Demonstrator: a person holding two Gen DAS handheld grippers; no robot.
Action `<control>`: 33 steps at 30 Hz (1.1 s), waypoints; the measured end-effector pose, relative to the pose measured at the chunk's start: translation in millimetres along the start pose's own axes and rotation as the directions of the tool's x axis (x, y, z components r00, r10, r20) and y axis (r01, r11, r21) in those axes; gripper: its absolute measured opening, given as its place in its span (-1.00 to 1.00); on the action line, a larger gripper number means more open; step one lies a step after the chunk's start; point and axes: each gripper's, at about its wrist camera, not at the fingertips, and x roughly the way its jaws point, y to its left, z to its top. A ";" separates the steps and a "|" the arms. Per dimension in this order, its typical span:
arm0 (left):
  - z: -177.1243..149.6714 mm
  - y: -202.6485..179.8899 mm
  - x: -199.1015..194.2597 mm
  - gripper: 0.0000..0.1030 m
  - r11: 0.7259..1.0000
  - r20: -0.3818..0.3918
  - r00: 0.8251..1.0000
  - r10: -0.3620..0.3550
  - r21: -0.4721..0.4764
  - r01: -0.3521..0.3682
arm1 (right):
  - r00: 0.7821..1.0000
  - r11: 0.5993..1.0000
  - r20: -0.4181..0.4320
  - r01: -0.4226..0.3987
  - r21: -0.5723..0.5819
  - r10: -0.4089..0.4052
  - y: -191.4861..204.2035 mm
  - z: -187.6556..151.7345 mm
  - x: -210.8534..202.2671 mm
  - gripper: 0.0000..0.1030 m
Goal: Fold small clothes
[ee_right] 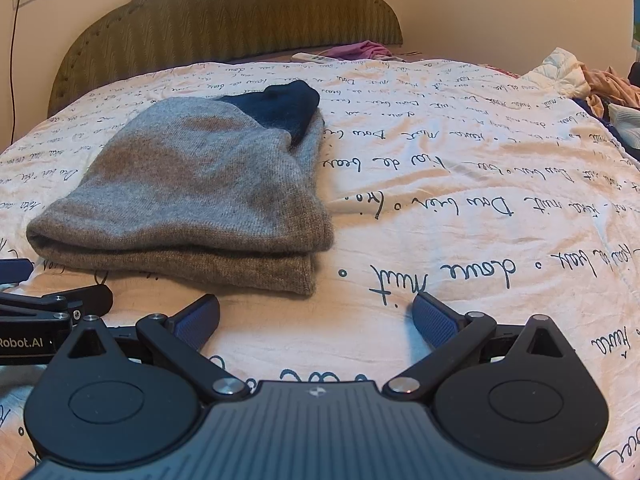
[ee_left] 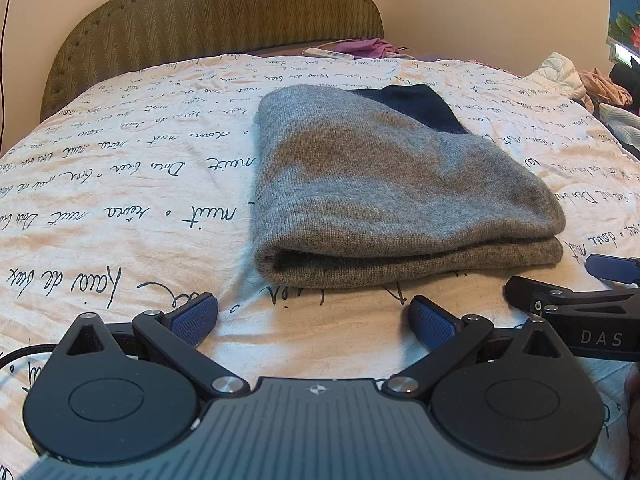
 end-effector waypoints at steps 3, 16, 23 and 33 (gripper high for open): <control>0.1 0.4 0.3 1.00 1.000 0.000 1.000 -0.001 0.000 0.001 | 1.000 1.000 0.001 0.000 0.000 0.000 -0.2 0.0 0.1 1.00; 1.5 -2.1 -0.2 1.00 1.000 -0.012 1.000 0.009 -0.005 -0.009 | 1.000 1.000 0.001 0.000 0.000 0.000 -0.3 -0.2 0.2 1.00; 3.9 -2.0 0.1 1.00 1.000 -0.032 0.999 0.009 -0.009 -0.009 | 1.000 1.000 0.001 0.000 0.001 0.000 -0.4 -0.3 0.0 1.00; 3.3 -3.8 -33.5 0.99 0.999 -0.032 0.999 0.004 -0.040 -0.005 | 1.000 1.000 0.000 -0.006 0.008 0.006 -5.9 2.4 -13.8 1.00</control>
